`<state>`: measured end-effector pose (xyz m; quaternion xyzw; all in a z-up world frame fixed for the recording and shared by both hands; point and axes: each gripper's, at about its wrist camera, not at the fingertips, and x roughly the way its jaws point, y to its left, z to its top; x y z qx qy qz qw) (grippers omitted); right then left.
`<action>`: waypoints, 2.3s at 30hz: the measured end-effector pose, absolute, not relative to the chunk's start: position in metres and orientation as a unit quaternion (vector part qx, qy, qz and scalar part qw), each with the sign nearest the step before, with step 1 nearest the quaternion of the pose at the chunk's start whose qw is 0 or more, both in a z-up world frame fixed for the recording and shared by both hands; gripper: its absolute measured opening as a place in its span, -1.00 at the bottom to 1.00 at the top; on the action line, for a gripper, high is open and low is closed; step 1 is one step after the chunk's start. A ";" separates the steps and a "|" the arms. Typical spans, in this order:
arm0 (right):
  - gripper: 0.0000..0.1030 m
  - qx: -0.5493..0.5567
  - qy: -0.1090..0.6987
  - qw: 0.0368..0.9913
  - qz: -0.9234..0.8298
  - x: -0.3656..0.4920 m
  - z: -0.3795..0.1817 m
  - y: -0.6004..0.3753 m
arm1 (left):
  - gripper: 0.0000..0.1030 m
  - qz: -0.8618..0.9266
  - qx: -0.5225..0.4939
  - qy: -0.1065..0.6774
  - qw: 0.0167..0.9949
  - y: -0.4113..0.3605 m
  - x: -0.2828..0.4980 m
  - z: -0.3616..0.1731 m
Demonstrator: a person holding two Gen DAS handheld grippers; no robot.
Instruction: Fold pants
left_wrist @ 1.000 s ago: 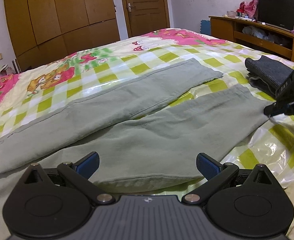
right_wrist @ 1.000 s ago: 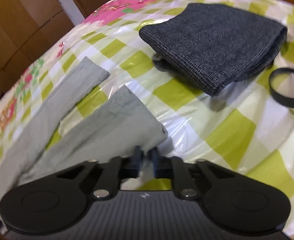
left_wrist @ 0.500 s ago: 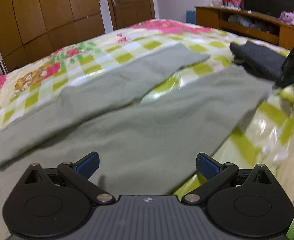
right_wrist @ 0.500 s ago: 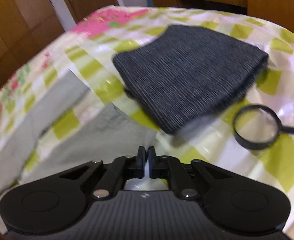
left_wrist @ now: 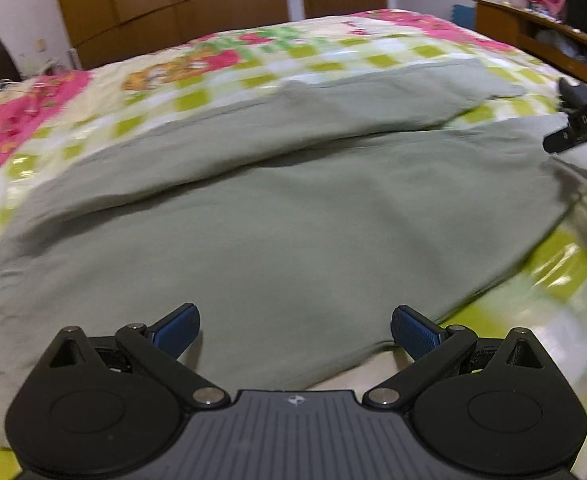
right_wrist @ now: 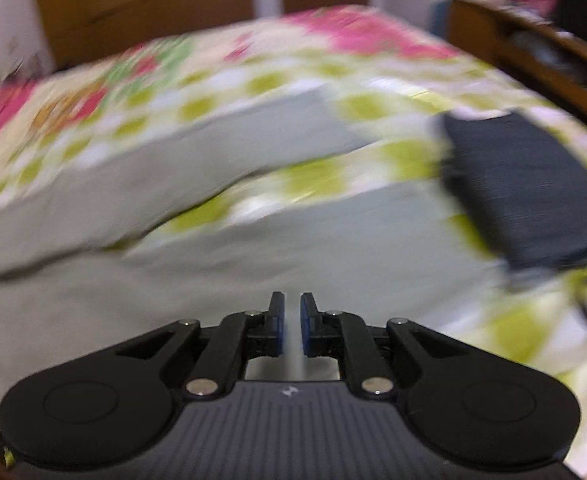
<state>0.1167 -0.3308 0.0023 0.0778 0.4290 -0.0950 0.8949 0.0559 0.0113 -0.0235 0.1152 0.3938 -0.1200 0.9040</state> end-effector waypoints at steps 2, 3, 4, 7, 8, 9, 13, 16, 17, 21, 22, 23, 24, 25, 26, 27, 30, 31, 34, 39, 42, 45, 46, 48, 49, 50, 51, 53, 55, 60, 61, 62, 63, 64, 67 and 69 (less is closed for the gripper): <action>-0.81 0.042 0.437 0.897 -0.053 0.130 0.002 -0.299 | 1.00 -0.101 0.120 0.383 0.910 0.041 0.059 -0.015; -0.81 0.024 0.438 0.898 -0.032 0.136 0.004 -0.284 | 1.00 -0.093 0.121 0.375 0.914 0.054 0.062 -0.009; -0.81 0.003 0.436 0.900 -0.010 0.145 0.008 -0.268 | 1.00 -0.083 0.122 0.365 0.919 0.069 0.067 -0.003; -0.73 -0.043 0.430 0.900 0.052 0.170 0.019 -0.224 | 1.00 -0.053 0.139 0.328 0.933 0.111 0.090 0.014; -0.69 -0.059 0.429 0.898 0.079 0.184 0.023 -0.207 | 1.00 -0.041 0.149 0.316 0.936 0.126 0.103 0.018; -0.60 -0.075 0.423 0.897 0.100 0.197 0.026 -0.193 | 1.00 -0.032 0.155 0.309 0.938 0.139 0.115 0.021; -0.43 -0.156 0.405 0.885 0.171 0.245 0.026 -0.137 | 1.00 -0.011 0.148 0.313 0.938 0.194 0.185 0.023; -0.36 -0.199 0.403 0.868 0.210 0.292 0.020 -0.106 | 1.00 -0.015 0.120 0.345 0.931 0.225 0.235 0.016; -0.30 -0.207 0.403 0.865 0.218 0.303 0.017 -0.097 | 1.00 -0.021 0.110 0.359 0.927 0.232 0.250 0.013; -0.04 -0.239 0.410 0.840 0.264 0.345 0.001 -0.079 | 1.00 -0.038 0.080 0.402 0.911 0.244 0.293 -0.004; -0.04 -0.247 0.411 0.835 0.270 0.350 -0.002 -0.077 | 1.00 -0.042 0.077 0.413 0.907 0.244 0.300 -0.009; -0.04 -0.254 0.415 0.829 0.277 0.357 -0.007 -0.076 | 0.99 -0.047 0.075 0.422 0.902 0.245 0.305 -0.013; -0.04 -0.259 0.417 0.825 0.281 0.365 -0.012 -0.073 | 0.90 -0.050 0.073 0.431 0.898 0.246 0.311 -0.017; -0.04 -0.262 0.422 0.820 0.284 0.371 -0.017 -0.073 | 0.83 -0.053 0.069 0.441 0.893 0.246 0.317 -0.021; -0.04 -0.261 0.429 0.815 0.291 0.377 -0.021 -0.072 | 0.78 -0.056 0.062 0.446 0.891 0.248 0.321 -0.022; -0.04 -0.257 0.433 0.811 0.297 0.381 -0.023 -0.071 | 0.64 -0.060 0.053 0.450 0.890 0.250 0.323 -0.022; -0.04 -0.247 0.444 0.804 0.310 0.387 -0.026 -0.072 | 0.27 -0.058 0.036 0.455 0.888 0.256 0.327 -0.021; -0.04 -0.246 0.446 0.802 0.313 0.388 -0.026 -0.072 | 0.12 -0.054 0.039 0.457 0.887 0.257 0.327 -0.021; -0.15 -0.253 0.450 0.797 0.314 0.389 -0.027 -0.070 | -0.13 -0.056 0.030 0.459 0.886 0.261 0.327 -0.017; -0.89 -0.249 0.458 0.795 0.310 0.387 -0.024 -0.061 | -0.35 -0.057 0.034 0.454 0.888 0.265 0.323 -0.013; -0.96 -0.251 0.453 0.799 0.307 0.385 -0.023 -0.059 | -0.37 -0.059 0.035 0.451 0.890 0.265 0.324 -0.014; -0.98 -0.243 0.446 0.808 0.300 0.384 -0.018 -0.060 | -0.42 -0.052 0.031 0.443 0.894 0.265 0.326 -0.012; -0.98 -0.243 0.443 0.810 0.297 0.384 -0.016 -0.060 | -0.44 -0.050 0.023 0.439 0.897 0.266 0.327 -0.010; -0.99 -0.241 0.437 0.818 0.286 0.386 -0.011 -0.060 | -0.46 -0.047 0.011 0.428 0.903 0.267 0.326 -0.003; -0.99 -0.237 0.433 0.823 0.279 0.387 -0.007 -0.060 | -0.47 -0.046 0.008 0.418 0.907 0.268 0.322 0.004; -0.99 -0.232 0.429 0.829 0.273 0.388 -0.003 -0.061 | -0.47 -0.045 0.005 0.408 0.912 0.269 0.318 0.010; -0.99 -0.228 0.423 0.834 0.270 0.387 0.003 -0.062 | -0.48 -0.044 0.001 0.397 0.917 0.270 0.312 0.017; -0.99 -0.220 0.408 0.845 0.265 0.382 0.018 -0.065 | -0.50 -0.047 -0.020 0.364 0.930 0.277 0.293 0.035; -0.99 -0.209 0.388 0.859 0.263 0.372 0.037 -0.070 | -0.50 -0.055 -0.053 0.330 0.941 0.287 0.269 0.052; -0.99 -0.170 0.329 0.888 0.273 0.316 0.087 -0.092 | -0.59 -0.074 -0.105 0.267 0.955 0.302 0.185 0.076; -0.99 -0.170 0.322 0.890 0.275 0.300 0.093 -0.093 | -0.59 -0.077 -0.111 0.263 0.955 0.303 0.165 0.075; -0.99 -0.174 0.313 0.891 0.278 0.282 0.098 -0.095 | -0.59 -0.078 -0.120 0.264 0.954 0.305 0.146 0.072; -0.99 -0.185 0.303 0.891 0.282 0.260 0.101 -0.096 | -0.59 -0.076 -0.129 0.269 0.952 0.307 0.131 0.067; -0.99 -0.196 0.298 0.889 0.287 0.242 0.102 -0.097 | -0.59 -0.073 -0.140 0.275 0.948 0.308 0.115 0.060; -0.99 -0.209 0.320 0.871 0.308 0.186 0.087 -0.098 | -0.59 -0.061 -0.138 0.309 0.939 0.306 0.085 0.034; -0.99 -0.204 0.350 0.853 0.328 0.158 0.068 -0.095 | -0.59 -0.061 -0.130 0.328 0.934 0.303 0.082 0.022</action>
